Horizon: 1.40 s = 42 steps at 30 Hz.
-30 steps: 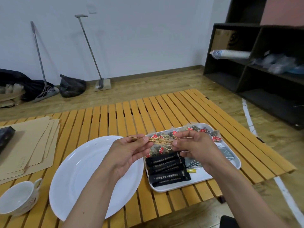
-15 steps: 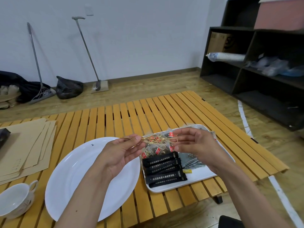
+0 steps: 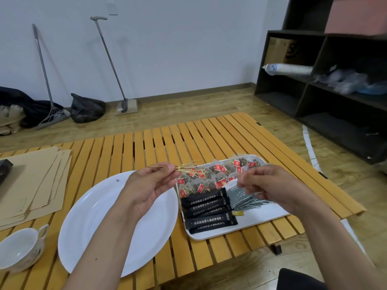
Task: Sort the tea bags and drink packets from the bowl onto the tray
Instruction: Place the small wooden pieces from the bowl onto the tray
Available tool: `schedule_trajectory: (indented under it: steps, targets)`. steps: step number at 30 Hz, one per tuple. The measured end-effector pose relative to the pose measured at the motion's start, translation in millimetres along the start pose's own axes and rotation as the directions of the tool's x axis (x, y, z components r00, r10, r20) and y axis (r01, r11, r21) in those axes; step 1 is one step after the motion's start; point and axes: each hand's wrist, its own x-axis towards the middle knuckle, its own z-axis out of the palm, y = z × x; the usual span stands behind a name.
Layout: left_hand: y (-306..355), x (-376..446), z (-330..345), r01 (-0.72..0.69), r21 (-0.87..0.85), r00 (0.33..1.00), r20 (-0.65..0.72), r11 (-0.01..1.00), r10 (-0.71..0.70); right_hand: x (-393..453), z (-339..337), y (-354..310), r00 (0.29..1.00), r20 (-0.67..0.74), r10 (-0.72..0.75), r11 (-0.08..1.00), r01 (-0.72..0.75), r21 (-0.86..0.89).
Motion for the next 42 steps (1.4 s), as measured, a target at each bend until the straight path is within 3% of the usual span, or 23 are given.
schedule_trajectory:
  steps: [7,19,27,32,35,42]
  targets:
    - [-2,0,8,-0.017,0.045,1.000,0.021,0.999,0.016,-4,-8,8,0.969,0.098,0.227,0.891,-0.166,-0.421]
    - [-8,-2,23,0.000,0.074,0.998,0.061,0.997,-0.004,-6,8,6,0.977,0.057,0.205,0.874,-0.156,-0.460]
    - [-10,-6,30,0.006,0.118,0.997,0.076,0.993,-0.015,-5,4,7,0.992,-0.006,0.126,0.908,-0.117,-0.403]
    - [-14,-8,40,0.011,0.155,0.996,0.091,0.988,-0.026,-13,5,-2,0.987,-0.096,-0.131,0.982,0.115,-0.152]
    - [-17,-9,46,0.013,0.147,0.995,0.095,0.989,-0.027,-15,14,1,0.984,-0.084,-0.157,0.987,0.160,0.020]
    - [-23,-10,54,-0.012,0.178,0.997,0.080,0.984,-0.002,-18,8,9,0.946,-0.048,-0.321,0.945,0.323,0.057]
